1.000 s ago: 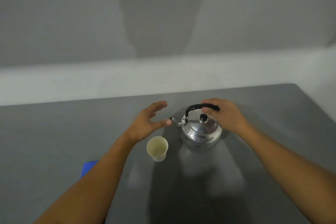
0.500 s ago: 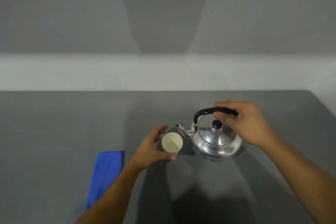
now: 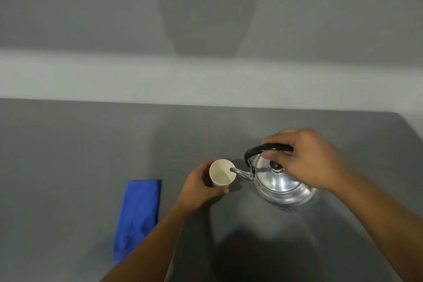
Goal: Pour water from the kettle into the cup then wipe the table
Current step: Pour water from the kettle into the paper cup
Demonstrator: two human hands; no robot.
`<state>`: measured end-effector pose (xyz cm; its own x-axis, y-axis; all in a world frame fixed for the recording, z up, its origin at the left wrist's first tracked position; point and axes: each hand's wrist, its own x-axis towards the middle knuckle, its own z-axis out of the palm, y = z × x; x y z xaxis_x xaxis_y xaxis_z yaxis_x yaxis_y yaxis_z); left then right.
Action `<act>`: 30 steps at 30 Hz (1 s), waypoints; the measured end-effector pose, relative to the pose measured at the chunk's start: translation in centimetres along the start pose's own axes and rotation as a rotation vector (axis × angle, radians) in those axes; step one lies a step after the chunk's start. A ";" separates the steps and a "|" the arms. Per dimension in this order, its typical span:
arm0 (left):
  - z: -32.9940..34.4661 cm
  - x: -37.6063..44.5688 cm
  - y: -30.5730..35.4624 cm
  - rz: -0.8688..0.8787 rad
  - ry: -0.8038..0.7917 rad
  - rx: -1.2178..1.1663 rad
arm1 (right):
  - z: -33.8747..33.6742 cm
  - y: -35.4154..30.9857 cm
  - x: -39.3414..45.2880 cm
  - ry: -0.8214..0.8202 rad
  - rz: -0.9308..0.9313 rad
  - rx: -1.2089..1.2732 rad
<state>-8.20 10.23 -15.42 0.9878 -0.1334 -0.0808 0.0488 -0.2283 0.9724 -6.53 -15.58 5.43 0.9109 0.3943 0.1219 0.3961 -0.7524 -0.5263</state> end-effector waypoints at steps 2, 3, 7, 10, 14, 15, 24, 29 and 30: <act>0.1 0.0 -0.1 0.003 0.010 -0.006 | 0.1 -0.3 0.2 -0.011 -0.016 -0.042; 0.2 0.0 -0.2 0.001 0.013 -0.009 | 0.1 -0.4 0.3 -0.016 -0.025 -0.062; 0.5 0.2 -0.5 -0.007 0.021 -0.009 | 0.2 -1.1 0.8 -0.064 -0.029 -0.120; 0.5 0.2 -0.6 -0.012 0.033 0.007 | 0.1 -1.5 1.2 -0.094 -0.036 -0.156; 0.5 0.1 -0.5 -0.014 0.043 0.020 | -0.1 -2.0 1.6 -0.128 -0.047 -0.226; 0.5 0.1 -0.5 -0.013 0.045 0.019 | -0.1 -2.1 1.7 -0.136 -0.048 -0.234; 0.4 0.0 -0.3 -0.017 0.032 -0.003 | -0.1 -2.4 2.2 -0.167 -0.050 -0.297; 0.3 -0.1 0.1 -0.019 0.033 -0.002 | -0.2 -2.3 2.5 -0.176 -0.069 -0.329; 0.3 -0.1 0.2 -0.020 0.032 -0.003 | -0.2 -2.3 2.6 -0.181 -0.074 -0.338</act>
<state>-8.32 9.92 -15.31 0.9909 -0.0977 -0.0930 0.0687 -0.2279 0.9713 -5.07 -12.89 7.10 0.8554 0.5178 -0.0168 0.5032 -0.8381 -0.2108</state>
